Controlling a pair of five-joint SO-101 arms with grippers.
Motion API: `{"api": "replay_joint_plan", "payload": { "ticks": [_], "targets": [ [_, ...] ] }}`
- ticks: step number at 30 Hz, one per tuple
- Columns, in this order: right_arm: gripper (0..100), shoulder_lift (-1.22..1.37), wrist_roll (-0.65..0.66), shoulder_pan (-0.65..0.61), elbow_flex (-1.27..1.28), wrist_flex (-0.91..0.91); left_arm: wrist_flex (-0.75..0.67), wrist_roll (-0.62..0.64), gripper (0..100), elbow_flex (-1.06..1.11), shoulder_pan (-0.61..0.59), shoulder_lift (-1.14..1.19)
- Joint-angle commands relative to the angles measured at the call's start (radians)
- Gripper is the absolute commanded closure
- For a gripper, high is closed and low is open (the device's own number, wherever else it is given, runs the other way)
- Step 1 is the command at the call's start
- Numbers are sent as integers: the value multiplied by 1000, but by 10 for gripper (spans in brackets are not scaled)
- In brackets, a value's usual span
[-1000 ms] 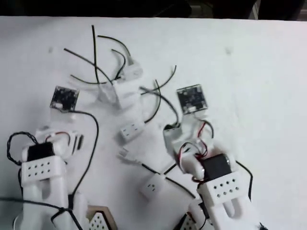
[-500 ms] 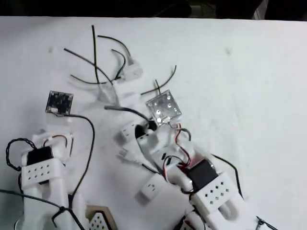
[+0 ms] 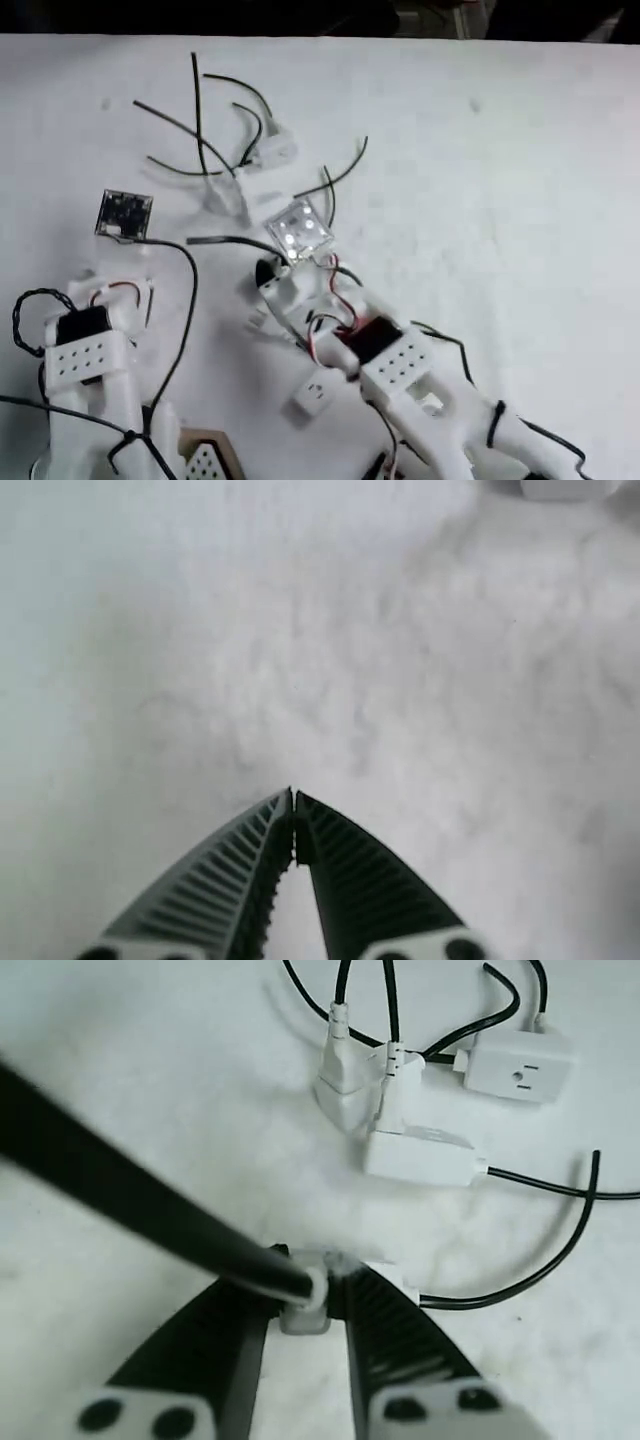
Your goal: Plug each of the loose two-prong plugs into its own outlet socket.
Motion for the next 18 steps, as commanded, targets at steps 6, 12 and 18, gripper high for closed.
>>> {"api": "replay_joint_plan", "payload": {
  "ticks": [6,12,18],
  "targets": [
    [981,142,2,-19,-37,-90,-17,0,977,-5,-7,-18],
    [981,237,0,-28,-78,-107,-17,0,977,-5,-7,-18],
    [981,291,0,-28,-94,-168,-29,0,977,12,-5,-24]
  ]
}}
